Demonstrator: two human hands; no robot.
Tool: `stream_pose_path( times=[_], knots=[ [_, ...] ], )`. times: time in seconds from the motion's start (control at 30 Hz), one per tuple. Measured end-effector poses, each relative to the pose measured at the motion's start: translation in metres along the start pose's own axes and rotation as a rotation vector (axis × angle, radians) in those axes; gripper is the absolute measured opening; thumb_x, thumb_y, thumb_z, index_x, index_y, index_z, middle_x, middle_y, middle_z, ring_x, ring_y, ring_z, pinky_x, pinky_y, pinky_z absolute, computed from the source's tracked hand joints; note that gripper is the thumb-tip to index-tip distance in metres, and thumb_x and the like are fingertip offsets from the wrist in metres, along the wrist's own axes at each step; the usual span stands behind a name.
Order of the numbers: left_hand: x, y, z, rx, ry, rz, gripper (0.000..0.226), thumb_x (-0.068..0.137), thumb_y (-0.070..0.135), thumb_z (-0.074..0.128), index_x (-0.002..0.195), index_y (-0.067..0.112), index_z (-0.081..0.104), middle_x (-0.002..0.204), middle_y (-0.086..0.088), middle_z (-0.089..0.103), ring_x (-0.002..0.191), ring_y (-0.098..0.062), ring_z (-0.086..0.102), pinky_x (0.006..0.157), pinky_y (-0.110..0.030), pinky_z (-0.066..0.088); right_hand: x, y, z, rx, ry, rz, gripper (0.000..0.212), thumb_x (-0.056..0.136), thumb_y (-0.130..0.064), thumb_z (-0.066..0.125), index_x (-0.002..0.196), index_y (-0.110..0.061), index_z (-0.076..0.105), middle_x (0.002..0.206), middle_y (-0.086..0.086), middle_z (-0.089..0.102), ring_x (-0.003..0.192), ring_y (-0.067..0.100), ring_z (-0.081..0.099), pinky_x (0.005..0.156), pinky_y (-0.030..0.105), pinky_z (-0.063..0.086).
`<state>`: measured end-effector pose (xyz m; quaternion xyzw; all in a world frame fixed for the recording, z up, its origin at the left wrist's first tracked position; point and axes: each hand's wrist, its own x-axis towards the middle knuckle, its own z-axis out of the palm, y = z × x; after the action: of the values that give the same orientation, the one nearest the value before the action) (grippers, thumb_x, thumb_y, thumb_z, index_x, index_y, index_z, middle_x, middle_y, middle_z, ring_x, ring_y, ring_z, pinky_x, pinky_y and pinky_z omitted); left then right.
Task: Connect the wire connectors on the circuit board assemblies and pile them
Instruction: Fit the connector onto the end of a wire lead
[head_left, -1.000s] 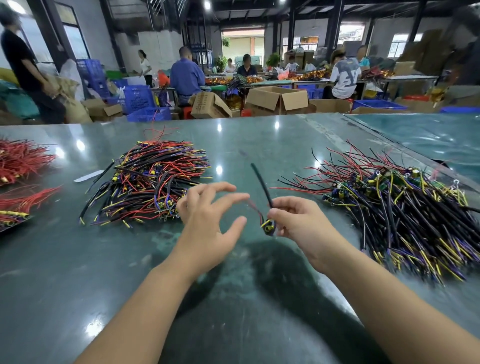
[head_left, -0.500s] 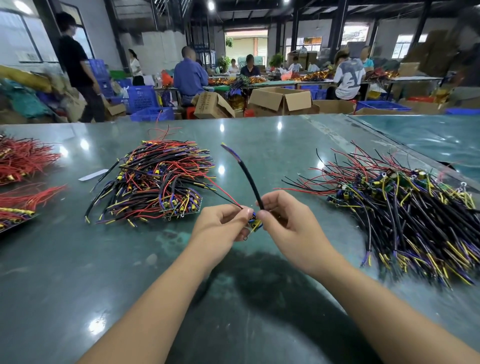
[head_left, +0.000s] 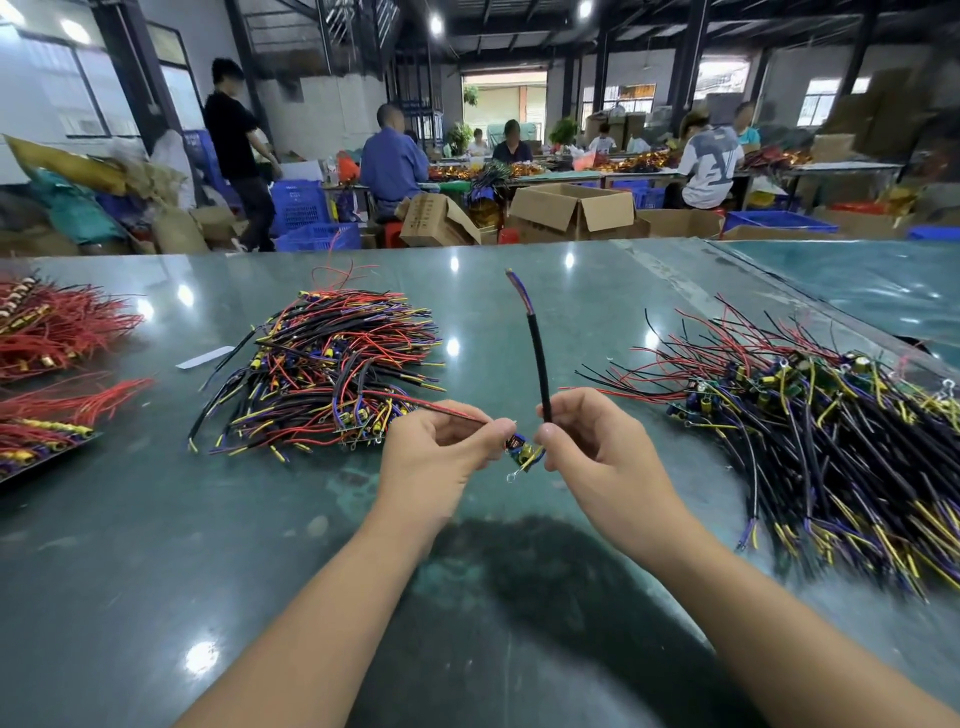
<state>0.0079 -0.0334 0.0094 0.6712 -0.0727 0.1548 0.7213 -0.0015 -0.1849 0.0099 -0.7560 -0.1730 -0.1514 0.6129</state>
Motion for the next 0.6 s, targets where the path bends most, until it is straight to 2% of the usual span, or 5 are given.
stream_pose_path(
  times=[0.2, 0.33, 0.37, 0.5, 0.6],
  knots=[
    [0.0012, 0.0016, -0.0028, -0.107, -0.012, 0.014, 0.013, 0.082, 0.007, 0.068, 0.077, 0.013, 0.059, 0.059, 0.006, 0.063, 0.054, -0.005, 0.056, 0.055, -0.016, 0.048, -0.0003, -0.0041, 0.0008, 0.033, -0.003, 0.001, 0.018, 0.091, -0.007, 0.057, 0.087, -0.024, 0.056, 0.072, -0.019, 0.060, 0.055, 0.010, 0.058, 0.064, 0.041, 0.050],
    [0.0002, 0.0019, -0.0017, -0.102, -0.021, 0.010, 0.015, 0.083, 0.010, 0.068, 0.077, 0.018, 0.056, 0.059, 0.008, 0.061, 0.058, -0.003, 0.057, 0.056, -0.015, 0.047, -0.0007, -0.0042, 0.0012, 0.071, -0.001, 0.015, 0.017, 0.091, -0.005, 0.056, 0.086, -0.021, 0.055, 0.071, -0.019, 0.059, 0.055, 0.009, 0.062, 0.062, 0.027, 0.049],
    [0.0000, 0.0020, -0.0018, -0.109, -0.021, 0.007, 0.015, 0.083, 0.011, 0.067, 0.077, 0.017, 0.056, 0.060, 0.007, 0.061, 0.058, -0.004, 0.057, 0.057, -0.017, 0.047, -0.0005, -0.0041, 0.0013, 0.086, -0.006, 0.021, 0.017, 0.091, -0.004, 0.056, 0.085, -0.020, 0.055, 0.070, -0.017, 0.059, 0.055, 0.009, 0.062, 0.063, 0.027, 0.049],
    [0.0004, 0.0011, -0.0034, -0.141, 0.013, 0.010, 0.015, 0.087, 0.011, 0.064, 0.076, 0.016, 0.054, 0.059, 0.008, 0.060, 0.059, -0.005, 0.058, 0.061, -0.020, 0.047, -0.0017, -0.0020, 0.0025, 0.138, -0.087, 0.023, 0.010, 0.088, -0.008, 0.060, 0.081, -0.014, 0.055, 0.070, -0.009, 0.059, 0.058, 0.012, 0.064, 0.070, 0.042, 0.053],
    [0.0015, 0.0009, -0.0042, -0.141, 0.068, 0.036, 0.020, 0.087, 0.005, 0.063, 0.074, 0.014, 0.051, 0.056, 0.008, 0.059, 0.055, -0.006, 0.056, 0.057, -0.019, 0.049, -0.0025, 0.0009, 0.0046, 0.152, -0.129, 0.026, 0.008, 0.083, -0.018, 0.062, 0.076, -0.020, 0.057, 0.070, -0.005, 0.061, 0.062, 0.015, 0.066, 0.071, 0.037, 0.056]
  ],
)
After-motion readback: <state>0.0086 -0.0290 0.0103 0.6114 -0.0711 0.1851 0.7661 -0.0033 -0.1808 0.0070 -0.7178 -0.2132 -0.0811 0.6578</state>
